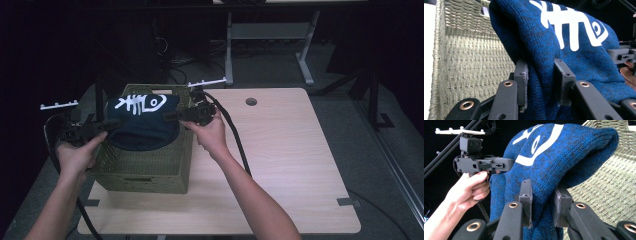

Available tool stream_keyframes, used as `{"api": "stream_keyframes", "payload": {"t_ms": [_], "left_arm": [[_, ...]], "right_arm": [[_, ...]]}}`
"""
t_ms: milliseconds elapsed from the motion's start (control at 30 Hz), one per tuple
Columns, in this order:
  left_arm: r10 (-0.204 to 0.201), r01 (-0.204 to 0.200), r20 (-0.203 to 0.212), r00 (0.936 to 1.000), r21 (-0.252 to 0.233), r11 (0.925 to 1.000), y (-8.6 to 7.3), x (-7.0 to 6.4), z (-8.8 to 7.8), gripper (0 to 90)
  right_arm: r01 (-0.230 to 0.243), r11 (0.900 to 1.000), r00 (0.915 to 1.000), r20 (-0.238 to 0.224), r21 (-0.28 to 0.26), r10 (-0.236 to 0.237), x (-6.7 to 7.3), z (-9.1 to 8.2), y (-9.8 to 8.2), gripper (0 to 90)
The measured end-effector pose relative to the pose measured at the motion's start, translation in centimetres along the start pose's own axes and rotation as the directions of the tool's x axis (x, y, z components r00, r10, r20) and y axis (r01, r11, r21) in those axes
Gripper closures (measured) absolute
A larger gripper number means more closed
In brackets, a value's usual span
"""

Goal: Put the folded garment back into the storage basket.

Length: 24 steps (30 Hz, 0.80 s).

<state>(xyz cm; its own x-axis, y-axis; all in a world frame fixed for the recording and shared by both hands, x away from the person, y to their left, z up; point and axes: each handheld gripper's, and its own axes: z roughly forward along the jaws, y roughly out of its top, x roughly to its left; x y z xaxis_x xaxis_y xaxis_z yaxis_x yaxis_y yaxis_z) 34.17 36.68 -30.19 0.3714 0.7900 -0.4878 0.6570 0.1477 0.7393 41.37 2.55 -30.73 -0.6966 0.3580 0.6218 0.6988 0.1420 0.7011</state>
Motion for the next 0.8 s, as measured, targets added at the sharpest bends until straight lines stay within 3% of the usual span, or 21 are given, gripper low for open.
{"api": "stream_keyframes", "payload": {"t_ms": [533, 800], "left_arm": [[-0.021, 0.023, -0.042, 0.9989, 0.052, 0.9984, -1.0, 2.5, 1.0, 67.5], [-0.019, 0.024, -0.061, 0.9979, 0.087, 0.9959, -1.4, 3.1, 1.7, 67.6]], "right_arm": [[-0.01, 0.999, 0.9991, 0.041, 0.05, 0.008, -1.1, 2.6, -0.8, 72.5], [-0.027, 0.997, 0.9978, 0.062, 0.074, 0.022, -2.1, 3.5, -1.6, 72.3]]}}
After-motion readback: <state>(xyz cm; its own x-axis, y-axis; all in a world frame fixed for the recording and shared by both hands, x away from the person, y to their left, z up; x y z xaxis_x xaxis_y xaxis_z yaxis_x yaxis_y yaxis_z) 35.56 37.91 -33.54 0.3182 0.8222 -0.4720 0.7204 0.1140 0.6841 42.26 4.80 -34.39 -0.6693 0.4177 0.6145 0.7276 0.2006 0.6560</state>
